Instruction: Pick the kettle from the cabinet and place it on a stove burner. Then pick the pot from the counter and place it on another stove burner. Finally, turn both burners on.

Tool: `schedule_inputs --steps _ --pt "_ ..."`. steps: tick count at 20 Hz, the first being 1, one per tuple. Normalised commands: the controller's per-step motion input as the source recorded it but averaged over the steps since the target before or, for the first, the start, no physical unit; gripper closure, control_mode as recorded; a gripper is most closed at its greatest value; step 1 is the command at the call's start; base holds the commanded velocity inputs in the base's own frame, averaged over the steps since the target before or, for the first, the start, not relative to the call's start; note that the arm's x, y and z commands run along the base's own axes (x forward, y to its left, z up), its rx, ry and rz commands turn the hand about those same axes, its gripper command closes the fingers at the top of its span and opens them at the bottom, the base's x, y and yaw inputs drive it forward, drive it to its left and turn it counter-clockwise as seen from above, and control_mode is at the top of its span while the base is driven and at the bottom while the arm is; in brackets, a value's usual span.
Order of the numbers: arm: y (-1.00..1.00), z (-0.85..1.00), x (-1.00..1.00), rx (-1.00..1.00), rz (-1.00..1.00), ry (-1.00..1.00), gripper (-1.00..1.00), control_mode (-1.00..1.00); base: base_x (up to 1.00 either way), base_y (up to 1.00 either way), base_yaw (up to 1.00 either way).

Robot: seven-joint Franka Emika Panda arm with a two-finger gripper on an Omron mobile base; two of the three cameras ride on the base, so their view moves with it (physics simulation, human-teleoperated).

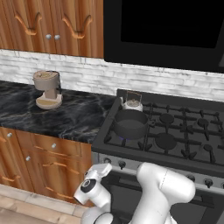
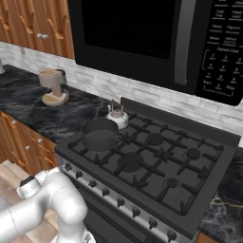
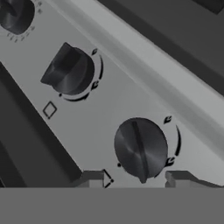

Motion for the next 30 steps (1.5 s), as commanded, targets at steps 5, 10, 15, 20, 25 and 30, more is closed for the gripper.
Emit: schedule_inputs --steps 5,10,15,20,25,30 --pt "-0.03 -0.05 -0.02 0.0 -0.01 0.0 -1.0 -1.0 0.0 0.0 0.0" --pt "0.0 -0.05 -0.39 0.06 0.0 0.0 -1.0 -1.0 0.0 0.0 0.0" --pt "0.0 0.03 -0.47 0.07 0.02 -0.01 -1.0 -1.0 0.0 0.0 0.0" --pt "-0.04 0.17 -0.4 0.08 0.07 -0.03 -1.0 -1.0 0.0 0.0 0.0" --pt "-0.18 0.06 -0.24 0.08 0.14 0.0 -1.0 -1.0 0.0 0.0 0.0" --pt "-0.32 0.06 -0.08 0.13 0.17 0.0 -1.0 -1.0 0.0 0.0 0.0"
